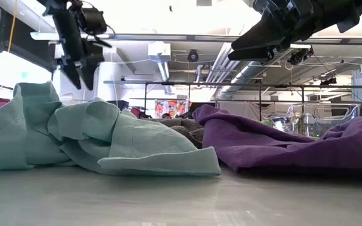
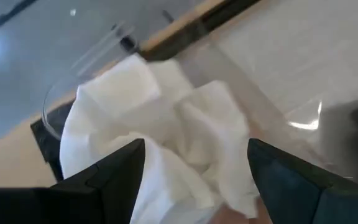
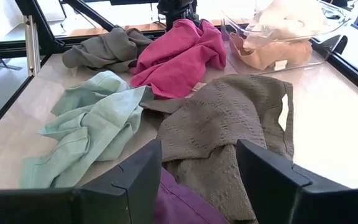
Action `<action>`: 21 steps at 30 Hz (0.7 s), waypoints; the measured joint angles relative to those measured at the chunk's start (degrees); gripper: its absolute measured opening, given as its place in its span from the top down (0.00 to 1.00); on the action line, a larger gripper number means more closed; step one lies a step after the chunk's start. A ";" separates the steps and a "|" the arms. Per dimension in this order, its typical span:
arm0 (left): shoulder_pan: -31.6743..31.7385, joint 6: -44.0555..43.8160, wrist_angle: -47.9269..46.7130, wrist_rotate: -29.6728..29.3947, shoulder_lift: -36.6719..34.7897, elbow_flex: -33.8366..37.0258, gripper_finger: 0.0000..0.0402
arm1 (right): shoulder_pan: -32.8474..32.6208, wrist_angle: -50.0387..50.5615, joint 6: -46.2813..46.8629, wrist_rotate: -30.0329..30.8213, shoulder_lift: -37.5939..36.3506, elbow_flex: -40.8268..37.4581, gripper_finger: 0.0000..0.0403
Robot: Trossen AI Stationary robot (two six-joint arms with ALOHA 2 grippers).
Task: Sort towels by color in basket
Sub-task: Put the top gray towel into the right transparent bin
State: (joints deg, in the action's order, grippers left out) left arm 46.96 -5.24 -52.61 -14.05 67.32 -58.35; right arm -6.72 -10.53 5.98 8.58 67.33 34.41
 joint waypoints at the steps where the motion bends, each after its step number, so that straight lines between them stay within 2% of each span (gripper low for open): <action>1: -1.00 -0.40 0.49 0.00 -0.70 -0.04 0.32 | -0.02 0.01 0.00 0.00 0.00 0.00 0.49; 7: -9.64 -3.56 6.51 -0.16 -4.44 2.01 0.32 | -0.01 -0.30 -0.01 0.04 0.23 0.00 0.49; 10: -15.71 -4.95 10.74 -2.13 -5.55 3.90 0.32 | 0.00 -2.90 -0.14 0.33 1.74 0.00 0.49; 15: -27.17 -6.41 17.15 -9.43 -5.96 7.75 0.32 | 0.00 -12.36 -4.55 0.47 7.57 0.00 0.49; 17: -31.74 -8.08 20.18 -13.13 -5.95 9.58 0.32 | 0.16 -15.85 -4.95 2.60 10.12 0.04 0.49; 21: -40.24 -12.14 25.53 -19.32 -5.93 13.25 0.32 | 1.73 -15.73 -5.01 3.43 15.06 2.87 0.47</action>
State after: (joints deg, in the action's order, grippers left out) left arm 6.72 -17.39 -27.08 -33.36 61.38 -45.10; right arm -5.00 -26.26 0.97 12.00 82.39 37.28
